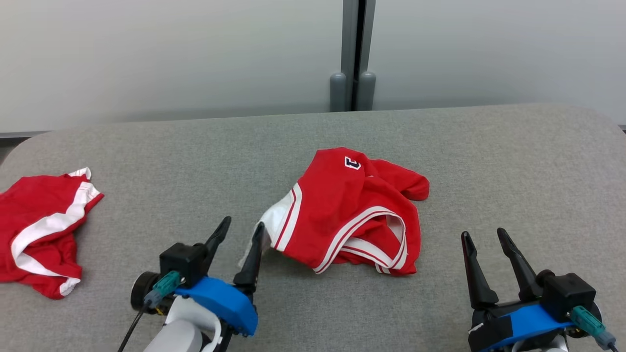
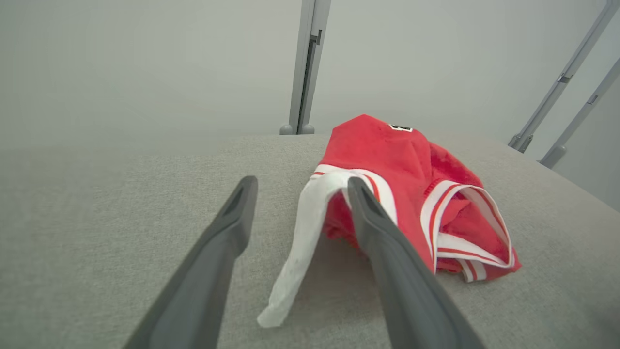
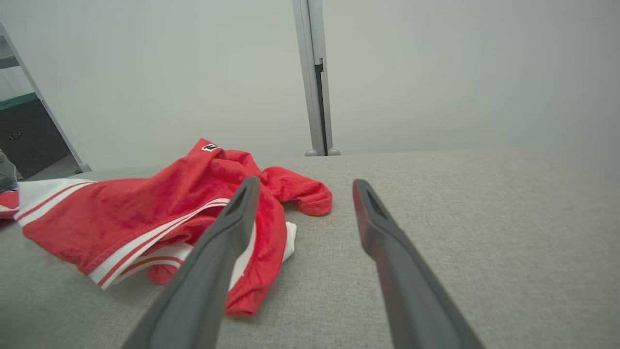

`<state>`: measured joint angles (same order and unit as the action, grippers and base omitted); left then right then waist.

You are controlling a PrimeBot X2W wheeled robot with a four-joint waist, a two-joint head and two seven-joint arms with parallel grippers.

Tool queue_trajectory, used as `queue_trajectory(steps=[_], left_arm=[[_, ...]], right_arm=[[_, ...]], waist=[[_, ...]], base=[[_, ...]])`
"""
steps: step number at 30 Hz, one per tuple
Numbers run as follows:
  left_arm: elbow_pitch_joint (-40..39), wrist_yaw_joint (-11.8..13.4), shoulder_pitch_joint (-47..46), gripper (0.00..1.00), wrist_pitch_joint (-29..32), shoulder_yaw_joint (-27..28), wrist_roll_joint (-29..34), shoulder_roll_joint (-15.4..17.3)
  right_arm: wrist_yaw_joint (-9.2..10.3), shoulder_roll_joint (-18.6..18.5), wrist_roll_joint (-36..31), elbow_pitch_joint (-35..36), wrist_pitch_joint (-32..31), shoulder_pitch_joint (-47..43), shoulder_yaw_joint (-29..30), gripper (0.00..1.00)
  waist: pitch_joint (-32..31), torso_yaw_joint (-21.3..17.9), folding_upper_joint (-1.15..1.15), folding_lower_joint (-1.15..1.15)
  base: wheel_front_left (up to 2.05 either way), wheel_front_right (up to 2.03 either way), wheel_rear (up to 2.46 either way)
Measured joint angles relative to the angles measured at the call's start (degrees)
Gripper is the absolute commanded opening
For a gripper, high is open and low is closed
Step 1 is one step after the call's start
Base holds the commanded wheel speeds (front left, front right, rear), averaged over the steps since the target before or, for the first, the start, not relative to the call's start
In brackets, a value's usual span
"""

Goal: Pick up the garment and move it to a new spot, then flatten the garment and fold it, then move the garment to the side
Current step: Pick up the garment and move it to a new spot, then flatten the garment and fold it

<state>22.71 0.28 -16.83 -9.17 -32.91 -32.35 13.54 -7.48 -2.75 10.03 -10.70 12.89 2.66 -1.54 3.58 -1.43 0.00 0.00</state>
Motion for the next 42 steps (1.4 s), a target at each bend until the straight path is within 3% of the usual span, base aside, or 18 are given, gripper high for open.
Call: queue_trajectory(steps=[7,19,30,42], left_arm=[[-5.95,3.22,6.86,1.0,-3.57,4.14,-1.82,2.53],[-9.49,5.28,10.62,1.0,-5.75,10.92,3.21,4.82],[-9.44,3.64,14.55,1.0,-5.82,17.3,5.75,2.79],[-8.11,2.68,15.67,1.0,-5.82,18.05,7.22,1.9]], right_arm=[[0.0,-0.01,-0.32,0.98,-1.23,-1.29,1.09,1.0],[0.0,-0.01,-0.71,1.48,-2.05,-1.83,1.7,1.0],[0.0,-0.02,-0.74,0.8,-2.14,-3.01,3.65,1.0],[0.0,-0.02,-0.38,0.47,-2.18,-3.19,4.04,1.0]], waist=[[-1.59,1.8,0.0,0.0],[-2.55,1.49,0.0,0.0],[-3.28,0.17,0.0,0.0],[-3.17,0.47,0.0,0.0]], base=[[0.0,0.0,0.0],[0.0,0.0,0.0],[0.0,0.0,0.0],[0.0,0.0,0.0]])
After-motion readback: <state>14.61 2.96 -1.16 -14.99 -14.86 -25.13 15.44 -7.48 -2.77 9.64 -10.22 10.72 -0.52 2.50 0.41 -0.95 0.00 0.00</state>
